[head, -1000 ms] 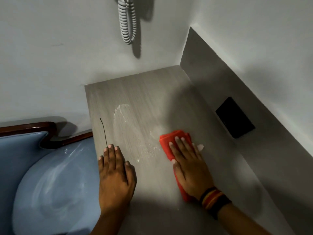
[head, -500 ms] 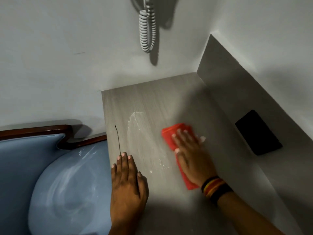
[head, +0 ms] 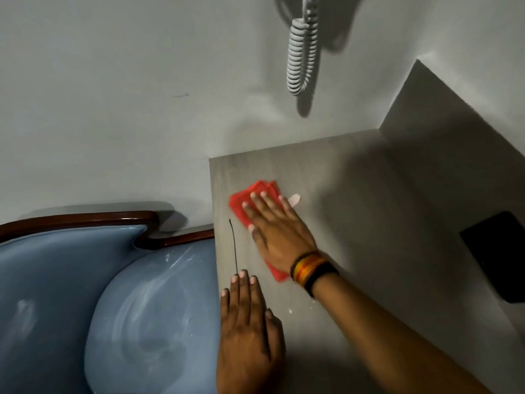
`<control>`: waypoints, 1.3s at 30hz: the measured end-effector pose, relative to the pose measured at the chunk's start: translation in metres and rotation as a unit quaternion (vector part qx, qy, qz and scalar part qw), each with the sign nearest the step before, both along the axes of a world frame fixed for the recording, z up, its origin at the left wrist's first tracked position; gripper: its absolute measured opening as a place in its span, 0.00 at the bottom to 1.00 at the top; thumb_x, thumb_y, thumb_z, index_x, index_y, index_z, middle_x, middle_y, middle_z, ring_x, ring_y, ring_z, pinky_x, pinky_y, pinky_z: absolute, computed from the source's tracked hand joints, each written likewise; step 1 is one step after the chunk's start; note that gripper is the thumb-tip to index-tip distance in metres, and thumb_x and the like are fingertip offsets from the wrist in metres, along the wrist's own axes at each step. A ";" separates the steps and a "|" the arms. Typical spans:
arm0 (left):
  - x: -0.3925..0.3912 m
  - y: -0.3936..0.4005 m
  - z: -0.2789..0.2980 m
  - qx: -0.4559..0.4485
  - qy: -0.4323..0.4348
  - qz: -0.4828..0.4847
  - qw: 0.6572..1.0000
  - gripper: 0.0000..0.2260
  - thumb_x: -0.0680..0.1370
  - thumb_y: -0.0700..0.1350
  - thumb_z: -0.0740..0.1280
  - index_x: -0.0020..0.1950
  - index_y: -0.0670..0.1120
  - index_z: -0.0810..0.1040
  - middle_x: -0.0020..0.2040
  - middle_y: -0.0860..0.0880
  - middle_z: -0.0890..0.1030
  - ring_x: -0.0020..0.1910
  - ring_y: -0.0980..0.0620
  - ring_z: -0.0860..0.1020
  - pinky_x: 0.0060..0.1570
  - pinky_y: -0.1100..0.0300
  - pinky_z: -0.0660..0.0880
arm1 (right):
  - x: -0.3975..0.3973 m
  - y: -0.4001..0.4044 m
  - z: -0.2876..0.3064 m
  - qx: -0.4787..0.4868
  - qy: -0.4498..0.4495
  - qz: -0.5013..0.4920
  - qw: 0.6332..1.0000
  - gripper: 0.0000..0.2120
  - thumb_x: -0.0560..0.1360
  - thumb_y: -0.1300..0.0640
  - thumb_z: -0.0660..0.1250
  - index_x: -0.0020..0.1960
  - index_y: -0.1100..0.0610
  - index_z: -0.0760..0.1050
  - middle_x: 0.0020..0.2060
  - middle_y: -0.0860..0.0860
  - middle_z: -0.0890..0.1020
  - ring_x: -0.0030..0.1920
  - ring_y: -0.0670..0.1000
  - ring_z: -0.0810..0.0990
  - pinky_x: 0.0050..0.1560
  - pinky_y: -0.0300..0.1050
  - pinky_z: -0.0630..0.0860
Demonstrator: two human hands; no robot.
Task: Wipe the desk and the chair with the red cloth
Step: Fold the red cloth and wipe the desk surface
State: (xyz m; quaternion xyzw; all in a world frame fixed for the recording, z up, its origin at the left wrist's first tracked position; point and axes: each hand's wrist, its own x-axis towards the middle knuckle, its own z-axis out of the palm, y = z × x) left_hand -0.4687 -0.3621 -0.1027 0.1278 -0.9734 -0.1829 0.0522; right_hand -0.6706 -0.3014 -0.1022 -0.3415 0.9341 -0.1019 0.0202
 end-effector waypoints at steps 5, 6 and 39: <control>0.000 -0.003 -0.012 -0.011 0.015 -0.008 1.000 0.29 0.79 0.47 0.57 0.77 0.35 0.72 0.79 0.36 0.69 0.79 0.36 0.67 0.78 0.44 0.58 | -0.016 0.037 -0.006 -0.045 -0.014 -0.056 0.997 0.26 0.85 0.45 0.48 0.82 0.46 0.56 0.83 0.46 0.57 0.83 0.48 0.50 0.83 0.56 0.45; 0.000 -0.003 -0.013 -0.009 0.011 -0.012 1.000 0.29 0.79 0.47 0.57 0.77 0.35 0.71 0.80 0.37 0.68 0.80 0.36 0.66 0.78 0.43 0.58 | -0.036 0.027 -0.001 -0.048 -0.020 -0.091 0.995 0.26 0.85 0.46 0.49 0.82 0.47 0.57 0.83 0.46 0.57 0.83 0.48 0.50 0.83 0.56 0.45; -0.160 0.028 0.023 0.079 0.032 0.023 0.996 0.31 0.88 0.56 0.47 0.86 0.43 0.40 0.87 0.45 0.40 0.86 0.49 0.37 0.85 0.50 0.39 | -0.041 0.097 -0.014 -0.011 -0.016 -0.204 0.979 0.27 0.85 0.50 0.49 0.83 0.53 0.54 0.83 0.51 0.55 0.84 0.51 0.50 0.83 0.58 0.44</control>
